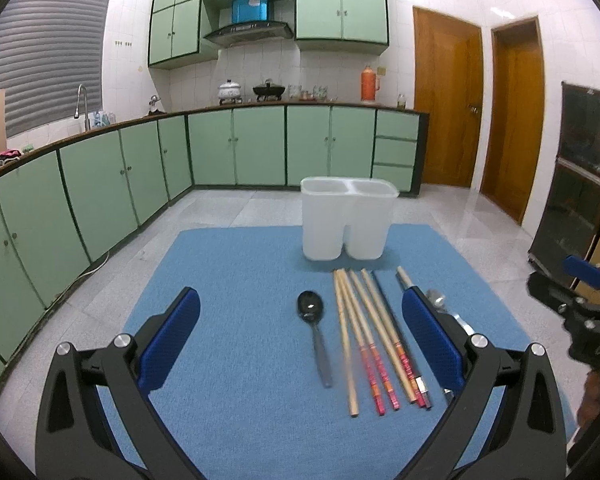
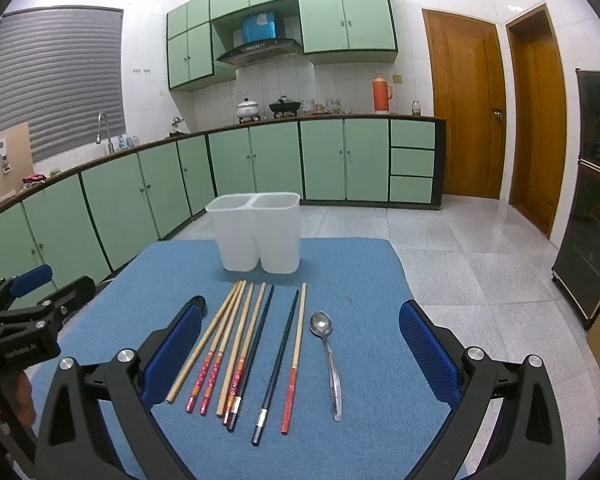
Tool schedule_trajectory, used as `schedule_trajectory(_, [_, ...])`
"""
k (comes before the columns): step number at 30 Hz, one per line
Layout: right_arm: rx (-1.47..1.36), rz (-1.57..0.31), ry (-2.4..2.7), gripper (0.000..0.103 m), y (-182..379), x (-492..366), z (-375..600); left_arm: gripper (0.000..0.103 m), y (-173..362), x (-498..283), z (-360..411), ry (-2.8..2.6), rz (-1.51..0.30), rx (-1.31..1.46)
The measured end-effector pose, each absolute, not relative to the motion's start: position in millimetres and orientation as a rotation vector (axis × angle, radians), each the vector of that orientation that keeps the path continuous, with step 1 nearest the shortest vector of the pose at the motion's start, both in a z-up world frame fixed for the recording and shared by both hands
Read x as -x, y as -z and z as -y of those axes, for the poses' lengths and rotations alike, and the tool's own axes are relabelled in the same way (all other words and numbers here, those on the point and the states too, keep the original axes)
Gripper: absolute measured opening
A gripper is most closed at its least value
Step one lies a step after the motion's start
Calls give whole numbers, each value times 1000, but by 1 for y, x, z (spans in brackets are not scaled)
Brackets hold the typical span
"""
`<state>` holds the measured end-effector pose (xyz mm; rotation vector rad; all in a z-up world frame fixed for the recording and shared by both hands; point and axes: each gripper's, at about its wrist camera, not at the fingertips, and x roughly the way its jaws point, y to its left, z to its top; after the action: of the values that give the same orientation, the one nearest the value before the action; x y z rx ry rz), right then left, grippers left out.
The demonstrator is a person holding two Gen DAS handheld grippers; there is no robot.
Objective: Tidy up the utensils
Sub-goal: 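Grasp the black spoon with the left tool while the right tool grasps the silver spoon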
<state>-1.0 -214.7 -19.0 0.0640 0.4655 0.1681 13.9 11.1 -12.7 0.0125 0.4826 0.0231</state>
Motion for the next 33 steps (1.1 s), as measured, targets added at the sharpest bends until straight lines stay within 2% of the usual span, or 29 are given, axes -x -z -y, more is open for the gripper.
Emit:
schedule_trajectory(10, [-38,-606,-159,87,44,-58,227,98,39,-74,-41,-55,-670,30])
schedule_trajectory(18, [-16,-741,-207,74,73,-110,227,95,70,-130,-25,-29,-787,-20])
schedule_trajectory(23, [-4,-809,-244,66,91,-130,225,82,95,-159,-17,-21,-878,-26])
schedule_trajectory(31, [10,-884,-311,59,109,-147,221,81,113,-178,-22,-22,-949,-4])
schedule_trajectory(33, [6,-897,-316,56,112,-152,219,79,115,-180,-23,-19,-959,-2])
